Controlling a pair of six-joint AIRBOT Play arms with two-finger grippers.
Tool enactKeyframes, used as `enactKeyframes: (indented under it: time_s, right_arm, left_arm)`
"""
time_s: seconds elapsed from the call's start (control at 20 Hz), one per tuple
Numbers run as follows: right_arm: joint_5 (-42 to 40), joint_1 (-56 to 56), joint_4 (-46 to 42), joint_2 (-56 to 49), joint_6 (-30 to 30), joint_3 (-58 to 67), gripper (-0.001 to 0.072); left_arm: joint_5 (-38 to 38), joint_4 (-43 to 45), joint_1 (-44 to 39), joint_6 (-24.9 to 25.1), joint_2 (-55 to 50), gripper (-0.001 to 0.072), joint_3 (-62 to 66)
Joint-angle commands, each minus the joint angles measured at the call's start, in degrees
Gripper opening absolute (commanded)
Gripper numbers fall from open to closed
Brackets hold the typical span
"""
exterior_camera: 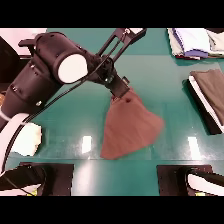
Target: Fold the shirts.
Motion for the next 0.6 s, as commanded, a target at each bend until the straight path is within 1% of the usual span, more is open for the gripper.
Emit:
enactKeyframes:
  time_s: [0.0,0.1,0.15,0.25,0.4,0.55]
  right_arm:
    - [0.7,0.0,0.0,0.0,0.0,0.1,0.0018]
    - [0.9,0.0,0.0,0.0,0.0,0.0,0.0018]
    - [0.9,0.0,0.0,0.0,0.0,0.0,0.0018]
    - [0.9,0.0,0.0,0.0,0.0,0.0,0.0018]
    - [0.9,0.0,0.0,0.0,0.0,-0.2,0.0018]
    - [-0.3,0.0,0.0,2.2,0.0,-6.2,0.0018]
  left_arm:
    - [-0.5,-1.9,9.0,-1.9,-1.6,0.0546,-0.5]
    - [0.8,-10.6,16.6,-2.1,-2.1,0.0546,-3.3]
    - [2.8,-15.2,19.5,-2.0,-2.5,0.0546,-5.7]
    - [7.0,-22.5,23.0,-1.4,-4.9,0.0545,-10.2]
    - [9.4,-27.6,22.9,-0.5,-12.6,0.0545,-12.3]
    - [13.1,-31.4,21.9,0.1,-20.2,0.0546,-12.3]
